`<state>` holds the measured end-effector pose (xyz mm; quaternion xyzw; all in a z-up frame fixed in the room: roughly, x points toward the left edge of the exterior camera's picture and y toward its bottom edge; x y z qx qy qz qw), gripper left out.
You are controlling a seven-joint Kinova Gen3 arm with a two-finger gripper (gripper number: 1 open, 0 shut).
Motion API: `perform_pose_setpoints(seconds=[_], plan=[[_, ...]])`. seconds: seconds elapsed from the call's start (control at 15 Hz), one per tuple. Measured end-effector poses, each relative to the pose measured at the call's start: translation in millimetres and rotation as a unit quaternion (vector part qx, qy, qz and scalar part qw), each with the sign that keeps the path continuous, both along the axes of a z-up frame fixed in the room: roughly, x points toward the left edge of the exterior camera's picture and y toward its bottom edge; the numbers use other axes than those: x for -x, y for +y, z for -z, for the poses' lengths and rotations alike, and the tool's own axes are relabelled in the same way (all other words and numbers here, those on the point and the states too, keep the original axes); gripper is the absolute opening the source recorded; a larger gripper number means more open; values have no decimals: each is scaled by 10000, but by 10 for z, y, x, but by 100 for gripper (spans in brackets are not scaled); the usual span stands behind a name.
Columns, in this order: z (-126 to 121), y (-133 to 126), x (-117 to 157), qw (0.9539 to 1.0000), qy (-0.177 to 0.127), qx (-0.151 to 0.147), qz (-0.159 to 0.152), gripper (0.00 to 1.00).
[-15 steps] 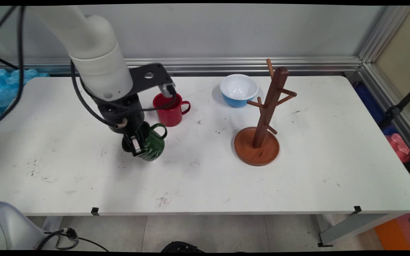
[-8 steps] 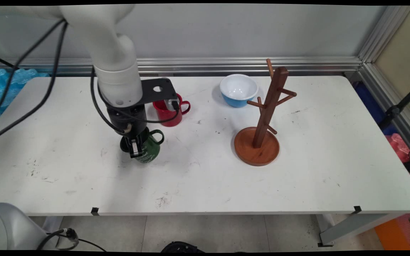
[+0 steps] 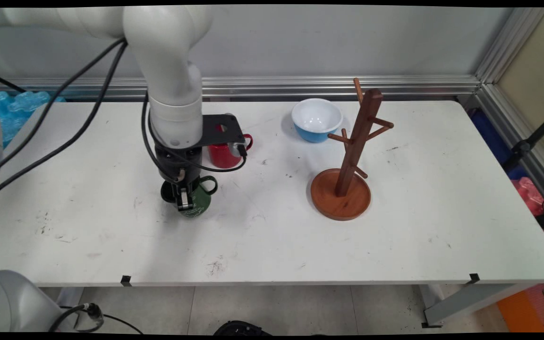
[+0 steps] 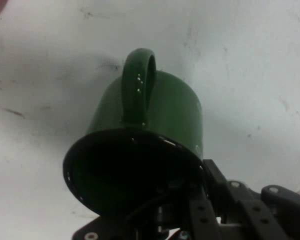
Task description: Place the picked object on the table
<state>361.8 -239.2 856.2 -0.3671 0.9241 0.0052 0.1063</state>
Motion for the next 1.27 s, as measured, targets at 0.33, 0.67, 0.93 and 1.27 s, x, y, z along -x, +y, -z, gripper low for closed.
perform_pose_setpoints(seconds=[0.33, 0.67, 0.93, 1.27], plan=[[97, -79, 95, 10000, -97, -12, 11, 0], [164, -149, 172, 9998, -172, 21, -27, 0], [207, -162, 223, 9998, -181, 40, -85, 100], [248, -170, 256, 9998, -146, 80, -124, 100]])
